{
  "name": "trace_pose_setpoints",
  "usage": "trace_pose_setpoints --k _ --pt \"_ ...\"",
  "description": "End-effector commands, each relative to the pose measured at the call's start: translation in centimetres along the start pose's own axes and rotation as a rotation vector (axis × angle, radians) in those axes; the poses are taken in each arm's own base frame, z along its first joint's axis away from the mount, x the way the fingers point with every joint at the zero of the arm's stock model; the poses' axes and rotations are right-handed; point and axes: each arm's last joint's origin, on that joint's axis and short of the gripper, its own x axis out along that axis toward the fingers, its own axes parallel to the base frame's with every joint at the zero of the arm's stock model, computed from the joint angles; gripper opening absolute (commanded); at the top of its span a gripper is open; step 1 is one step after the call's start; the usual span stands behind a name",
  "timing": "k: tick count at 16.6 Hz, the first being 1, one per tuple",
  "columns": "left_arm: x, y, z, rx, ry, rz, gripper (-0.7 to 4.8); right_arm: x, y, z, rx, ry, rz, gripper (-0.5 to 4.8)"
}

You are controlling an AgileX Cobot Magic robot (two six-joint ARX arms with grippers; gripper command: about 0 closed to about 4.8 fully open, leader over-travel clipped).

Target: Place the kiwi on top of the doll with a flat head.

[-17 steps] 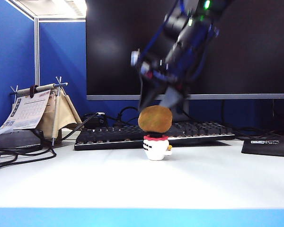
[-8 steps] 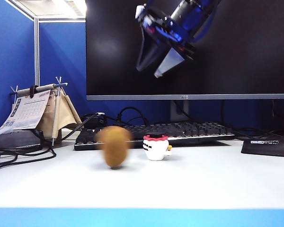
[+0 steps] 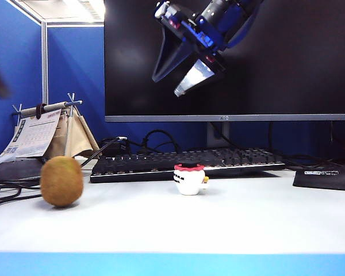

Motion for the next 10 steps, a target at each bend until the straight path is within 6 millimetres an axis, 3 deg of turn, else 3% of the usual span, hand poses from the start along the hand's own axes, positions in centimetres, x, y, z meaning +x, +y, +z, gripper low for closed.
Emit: trace_pose_setpoints --k 1,4,6,10 --pt "-0.5 -1.1 3.3 0.007 -0.176 -0.053 4.79 0.7 2.9 1.0 -0.084 -0.047 0.106 3.50" --pt "-3.6 -0.9 4.6 0.072 -0.378 0.219 4.79 2.6 6.8 1.9 -0.178 -0.077 0.155 3.51" --pt "-6.3 -0.9 4.8 0.119 -0.461 0.296 4.79 4.7 8.5 2.1 -0.161 -0.093 0.203 3.51" --pt "-11.5 -1.0 4.0 0.092 -0.628 0.287 4.79 10.1 8.2 2.2 -0.075 -0.035 0.277 3.77"
